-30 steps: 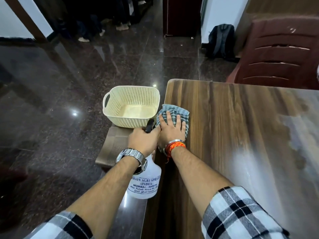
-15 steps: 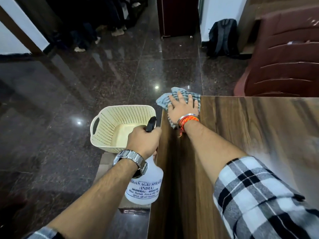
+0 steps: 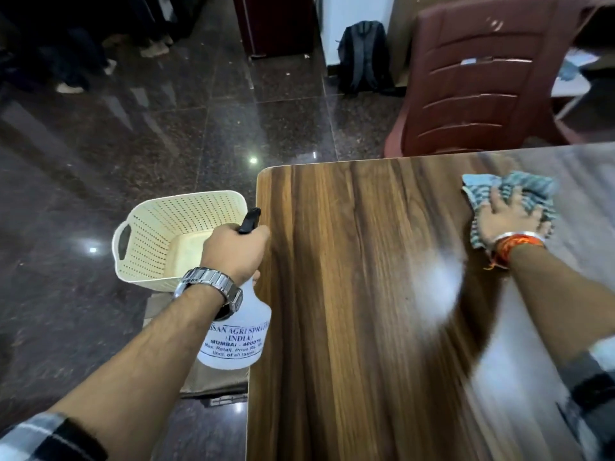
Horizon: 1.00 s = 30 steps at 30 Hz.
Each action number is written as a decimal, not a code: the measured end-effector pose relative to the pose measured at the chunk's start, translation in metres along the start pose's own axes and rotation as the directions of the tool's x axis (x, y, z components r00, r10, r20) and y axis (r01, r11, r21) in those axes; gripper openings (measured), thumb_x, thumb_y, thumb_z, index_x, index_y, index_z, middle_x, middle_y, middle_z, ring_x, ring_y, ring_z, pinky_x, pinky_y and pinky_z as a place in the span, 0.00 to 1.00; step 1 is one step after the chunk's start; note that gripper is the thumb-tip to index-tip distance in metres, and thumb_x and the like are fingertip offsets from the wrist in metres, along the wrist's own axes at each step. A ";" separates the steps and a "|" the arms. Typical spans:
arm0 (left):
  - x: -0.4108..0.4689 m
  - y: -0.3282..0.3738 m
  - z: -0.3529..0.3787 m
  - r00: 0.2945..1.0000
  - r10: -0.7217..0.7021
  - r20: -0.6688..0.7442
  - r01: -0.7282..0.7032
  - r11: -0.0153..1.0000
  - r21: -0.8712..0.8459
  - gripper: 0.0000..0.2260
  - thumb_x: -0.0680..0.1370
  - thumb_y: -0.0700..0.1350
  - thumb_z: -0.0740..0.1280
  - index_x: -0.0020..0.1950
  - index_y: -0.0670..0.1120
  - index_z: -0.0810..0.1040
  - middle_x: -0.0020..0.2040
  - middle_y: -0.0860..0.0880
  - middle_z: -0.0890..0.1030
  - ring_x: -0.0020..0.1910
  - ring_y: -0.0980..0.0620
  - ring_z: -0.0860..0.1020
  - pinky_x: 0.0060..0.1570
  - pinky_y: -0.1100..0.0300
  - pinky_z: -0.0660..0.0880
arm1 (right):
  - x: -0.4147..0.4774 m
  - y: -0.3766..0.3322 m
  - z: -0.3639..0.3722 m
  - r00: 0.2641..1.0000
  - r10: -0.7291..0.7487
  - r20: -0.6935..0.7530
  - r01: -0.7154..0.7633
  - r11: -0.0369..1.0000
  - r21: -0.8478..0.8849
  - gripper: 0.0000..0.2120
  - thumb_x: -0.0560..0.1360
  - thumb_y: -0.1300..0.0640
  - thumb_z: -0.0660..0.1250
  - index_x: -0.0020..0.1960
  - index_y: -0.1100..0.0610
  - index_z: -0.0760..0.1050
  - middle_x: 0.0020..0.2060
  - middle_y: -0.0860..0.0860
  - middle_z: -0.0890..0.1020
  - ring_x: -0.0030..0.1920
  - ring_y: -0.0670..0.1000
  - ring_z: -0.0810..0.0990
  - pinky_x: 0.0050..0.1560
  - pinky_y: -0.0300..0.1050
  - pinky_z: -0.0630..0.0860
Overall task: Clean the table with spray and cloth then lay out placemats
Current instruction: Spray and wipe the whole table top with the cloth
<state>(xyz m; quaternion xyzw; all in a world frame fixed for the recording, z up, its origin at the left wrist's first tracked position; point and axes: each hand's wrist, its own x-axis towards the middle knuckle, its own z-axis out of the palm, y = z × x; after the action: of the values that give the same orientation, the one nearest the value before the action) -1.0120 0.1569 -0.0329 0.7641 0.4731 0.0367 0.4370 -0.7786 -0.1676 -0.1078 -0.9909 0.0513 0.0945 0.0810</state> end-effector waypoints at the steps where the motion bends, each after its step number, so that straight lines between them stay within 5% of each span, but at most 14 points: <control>1: -0.007 0.000 0.001 1.000 0.002 0.018 -0.002 1.000 -0.019 0.11 0.72 0.47 0.66 0.41 0.39 0.80 0.34 0.45 0.80 0.16 0.55 0.74 0.24 0.65 0.73 | 0.000 0.003 0.011 1.000 -0.007 0.005 0.007 1.000 -0.003 0.26 0.79 0.41 0.46 0.76 0.42 0.51 0.78 0.48 0.48 0.75 0.65 0.48 0.72 0.65 0.43; 8: -0.080 -0.007 0.027 0.990 0.045 0.134 -0.038 0.998 -0.054 0.12 0.71 0.48 0.65 0.41 0.39 0.80 0.32 0.45 0.79 0.20 0.48 0.78 0.28 0.60 0.76 | -0.157 -0.065 0.069 0.891 -0.450 0.061 0.454 0.889 -0.061 0.26 0.78 0.42 0.48 0.76 0.40 0.52 0.77 0.48 0.52 0.74 0.65 0.52 0.72 0.65 0.48; 12: -0.120 -0.017 0.044 0.979 0.081 0.185 -0.077 0.997 -0.031 0.15 0.67 0.53 0.65 0.38 0.42 0.82 0.36 0.43 0.84 0.37 0.39 0.82 0.42 0.50 0.80 | -0.261 -0.054 0.085 0.744 -0.659 0.107 0.663 0.749 0.005 0.24 0.78 0.40 0.46 0.74 0.37 0.54 0.77 0.43 0.53 0.75 0.61 0.51 0.72 0.63 0.46; 15: -0.153 -0.028 0.049 0.970 0.095 0.222 -0.093 0.995 -0.021 0.15 0.68 0.52 0.65 0.40 0.41 0.82 0.36 0.43 0.84 0.29 0.42 0.81 0.37 0.51 0.81 | -0.275 -0.001 0.078 0.802 -0.595 0.049 0.594 0.804 0.034 0.24 0.79 0.41 0.49 0.74 0.36 0.54 0.77 0.42 0.52 0.76 0.58 0.50 0.73 0.60 0.44; 19: -0.194 -0.048 0.045 0.963 0.081 0.257 -0.085 0.996 0.001 0.09 0.72 0.48 0.66 0.39 0.42 0.78 0.30 0.47 0.77 0.19 0.49 0.76 0.29 0.60 0.72 | -0.255 0.107 0.063 0.963 -0.270 -0.005 0.270 0.963 -0.013 0.26 0.77 0.40 0.46 0.74 0.35 0.48 0.77 0.43 0.51 0.75 0.59 0.53 0.73 0.61 0.47; 24: -0.244 -0.070 0.041 0.973 0.091 0.212 -0.098 0.995 0.024 0.09 0.73 0.46 0.65 0.35 0.44 0.73 0.26 0.49 0.74 0.24 0.45 0.82 0.29 0.61 0.72 | -0.265 0.183 0.050 0.999 0.025 0.028 -0.026 0.999 0.034 0.25 0.79 0.40 0.45 0.75 0.36 0.46 0.77 0.43 0.49 0.76 0.59 0.47 0.74 0.61 0.43; 26: -0.270 -0.079 0.044 0.972 0.101 0.210 -0.105 0.994 0.007 0.09 0.73 0.45 0.65 0.35 0.44 0.73 0.26 0.49 0.74 0.22 0.46 0.81 0.29 0.60 0.72 | -0.288 0.172 0.054 1.000 -0.011 0.011 0.010 0.999 0.033 0.26 0.78 0.42 0.46 0.76 0.39 0.50 0.77 0.45 0.51 0.76 0.61 0.50 0.73 0.63 0.44; 30: -0.326 -0.090 0.055 0.972 0.094 0.214 -0.091 0.996 -0.026 0.09 0.73 0.46 0.66 0.38 0.42 0.77 0.31 0.46 0.80 0.23 0.47 0.80 0.31 0.60 0.72 | -0.369 0.146 0.072 0.912 -0.404 0.074 0.405 0.914 0.008 0.29 0.75 0.42 0.46 0.75 0.41 0.55 0.77 0.46 0.54 0.75 0.64 0.52 0.72 0.65 0.47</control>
<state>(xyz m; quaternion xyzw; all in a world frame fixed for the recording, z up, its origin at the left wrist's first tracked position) -1.2272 -0.1090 -0.0135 0.7812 0.3867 -0.0218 0.4896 -1.1686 -0.2673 -0.1272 -0.9762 -0.1581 0.1126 0.0971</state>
